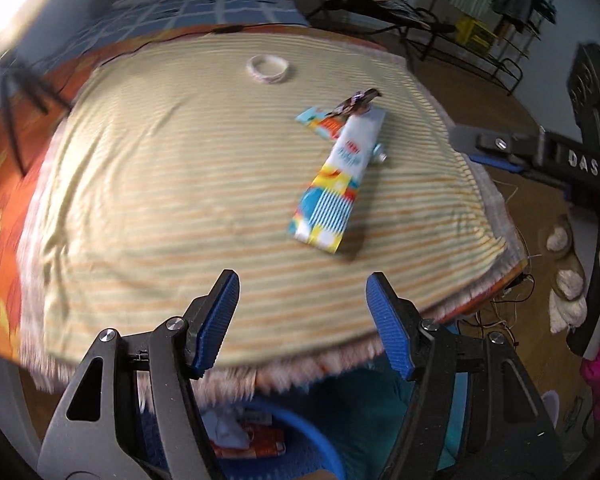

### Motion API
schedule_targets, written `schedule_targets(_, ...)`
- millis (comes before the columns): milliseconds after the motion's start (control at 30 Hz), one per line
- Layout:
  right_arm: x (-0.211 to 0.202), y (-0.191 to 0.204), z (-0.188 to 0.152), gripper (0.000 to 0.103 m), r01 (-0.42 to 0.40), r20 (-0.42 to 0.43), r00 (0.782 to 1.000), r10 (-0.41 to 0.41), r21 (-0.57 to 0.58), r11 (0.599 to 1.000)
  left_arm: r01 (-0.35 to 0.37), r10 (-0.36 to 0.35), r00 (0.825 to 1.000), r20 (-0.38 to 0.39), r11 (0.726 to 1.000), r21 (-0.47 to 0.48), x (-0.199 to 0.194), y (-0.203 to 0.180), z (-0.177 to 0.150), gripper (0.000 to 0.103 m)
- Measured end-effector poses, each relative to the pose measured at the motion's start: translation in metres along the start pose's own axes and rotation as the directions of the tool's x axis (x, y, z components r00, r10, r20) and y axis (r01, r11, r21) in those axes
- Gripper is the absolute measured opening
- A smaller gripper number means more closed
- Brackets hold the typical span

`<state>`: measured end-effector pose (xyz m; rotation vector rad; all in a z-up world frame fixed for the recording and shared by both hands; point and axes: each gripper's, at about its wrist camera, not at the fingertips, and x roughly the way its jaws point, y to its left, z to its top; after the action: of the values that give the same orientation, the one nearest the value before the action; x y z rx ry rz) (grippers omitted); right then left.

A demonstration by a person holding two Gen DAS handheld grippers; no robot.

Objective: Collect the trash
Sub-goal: 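Move both open tools back over the bed toward the toothpaste tube, then grasp the white toothpaste tube with the left tool while the right tool grasps the chocolate wrapper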

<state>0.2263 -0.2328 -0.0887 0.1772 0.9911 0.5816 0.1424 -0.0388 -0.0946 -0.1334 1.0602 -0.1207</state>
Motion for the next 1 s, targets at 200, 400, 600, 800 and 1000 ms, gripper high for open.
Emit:
schedule_targets(200,0.023,-0.019,0.041,0.066,-0.047,-0.023,0.999,0.049,0.056,0.997,0.023,-0.022,1.000,-0.017,0.998,0.057,0.028,-0.015,0.034,0.068)
schedule_targets(400,0.056,-0.039,0.078,0.066,-0.061,-0.056,0.996,0.068,0.123,0.991,0.057,-0.054,0.998,-0.039,0.995,0.082,0.053,-0.020,0.063,0.068)
schedule_targets(600,0.090,-0.053,0.103,0.066,-0.047,-0.091,0.994,0.062,0.155,0.987,0.088,-0.081,0.994,-0.074,0.992,0.095,0.078,-0.028,0.081,0.068)
schedule_targets(800,0.122,-0.064,0.114,0.066,-0.023,-0.127,0.991,0.047,0.186,0.982,0.092,-0.079,0.991,-0.110,0.989,0.115,0.101,-0.032,0.085,0.068)
schedule_targets(1000,0.140,-0.069,0.115,0.044,-0.018,-0.160,0.986,0.053,0.212,0.977,0.085,-0.068,0.990,-0.124,0.988,0.132,0.114,-0.031,0.087,0.060)
